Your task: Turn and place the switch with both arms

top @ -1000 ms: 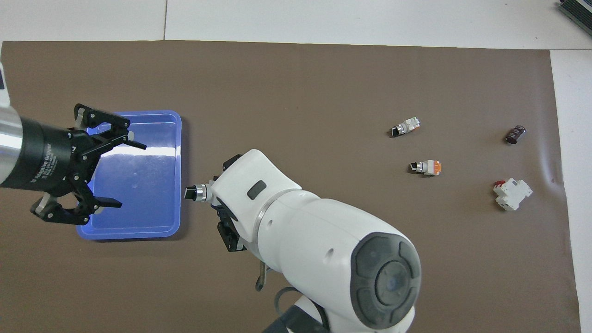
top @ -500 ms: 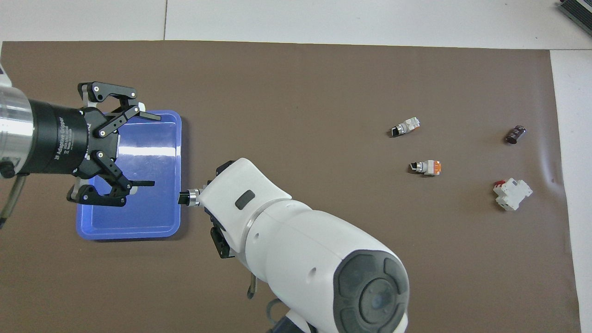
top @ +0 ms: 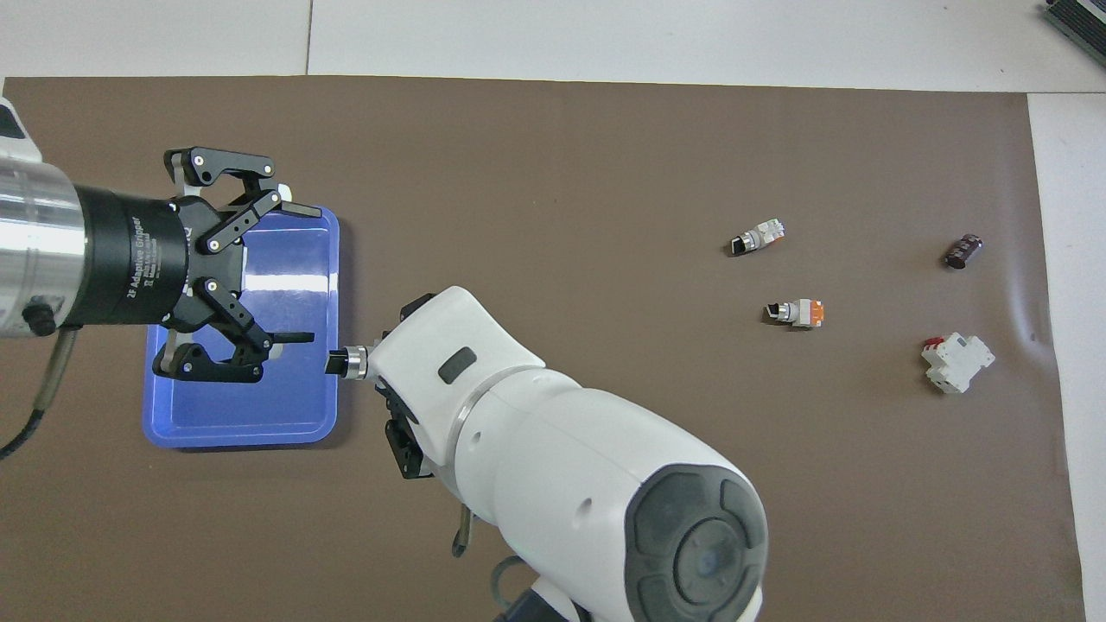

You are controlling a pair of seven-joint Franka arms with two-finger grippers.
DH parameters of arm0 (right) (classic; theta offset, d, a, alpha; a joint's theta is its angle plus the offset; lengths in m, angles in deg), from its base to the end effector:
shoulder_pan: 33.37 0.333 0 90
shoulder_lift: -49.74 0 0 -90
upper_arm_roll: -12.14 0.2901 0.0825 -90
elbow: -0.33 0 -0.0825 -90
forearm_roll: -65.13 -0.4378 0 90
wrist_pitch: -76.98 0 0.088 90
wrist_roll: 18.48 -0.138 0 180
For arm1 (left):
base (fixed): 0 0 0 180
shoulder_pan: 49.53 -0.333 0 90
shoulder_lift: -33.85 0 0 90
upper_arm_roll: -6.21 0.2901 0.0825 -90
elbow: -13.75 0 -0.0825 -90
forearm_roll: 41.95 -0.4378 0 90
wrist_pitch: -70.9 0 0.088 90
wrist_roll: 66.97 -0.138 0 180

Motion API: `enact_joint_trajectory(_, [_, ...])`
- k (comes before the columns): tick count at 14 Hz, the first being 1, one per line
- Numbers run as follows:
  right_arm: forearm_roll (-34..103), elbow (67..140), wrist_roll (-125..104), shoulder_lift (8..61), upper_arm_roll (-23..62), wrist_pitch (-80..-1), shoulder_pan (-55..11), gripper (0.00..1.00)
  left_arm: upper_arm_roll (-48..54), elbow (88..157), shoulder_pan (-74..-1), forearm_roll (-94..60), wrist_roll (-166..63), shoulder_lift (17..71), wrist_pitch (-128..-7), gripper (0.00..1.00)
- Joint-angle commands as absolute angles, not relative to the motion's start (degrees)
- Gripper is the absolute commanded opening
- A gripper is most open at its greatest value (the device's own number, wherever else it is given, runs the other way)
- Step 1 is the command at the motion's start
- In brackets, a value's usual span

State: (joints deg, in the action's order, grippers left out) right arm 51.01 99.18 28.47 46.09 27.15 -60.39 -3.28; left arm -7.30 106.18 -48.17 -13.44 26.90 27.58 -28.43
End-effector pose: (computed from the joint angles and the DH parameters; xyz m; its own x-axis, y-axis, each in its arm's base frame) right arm 0.4897 0.4959 0.5426 0.0111 0.8282 0.5604 0.9594 -0.1668 0.2274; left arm 0.5620 -0.2167 0.6391 0.1914 0.8634 -0.4667 0.9769 -0.1214 0.1761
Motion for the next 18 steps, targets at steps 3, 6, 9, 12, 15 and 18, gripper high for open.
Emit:
enact_joint_trajectory(3, [52.38,96.66,26.43,44.29,27.34,-60.57,-3.23,0.0,-4.87,108.84,-50.93,-1.89,28.57,25.5,-24.13,0.95])
enact_joint_trajectory(6, [52.38,96.66,26.43,44.29,27.34,-60.65,-3.14,0.0,-4.26,112.44,-52.95,1.53,28.56,24.71,-24.12,0.81])
enact_joint_trajectory(9, [52.38,96.66,26.34,44.29,27.34,-60.65,-3.14,0.0,-3.03,118.06,-55.34,7.35,28.74,22.08,-23.07,0.58])
enact_joint_trajectory(12, [52.38,96.66,26.34,44.29,27.34,-60.65,-3.14,0.0,-2.85,121.06,-55.42,7.88,28.39,20.32,-22.01,0.51])
enact_joint_trajectory(15, [52.38,96.66,26.34,44.37,27.34,-60.65,-3.14,0.0,-2.85,123.52,-54.9,7.88,28.21,18.65,-20.51,0.49])
enact_joint_trajectory(18, [52.3,96.66,26.34,44.29,27.34,-60.65,-3.23,0.0,-2.93,123.88,-54.54,7.97,28.12,18.47,-19.9,0.49])
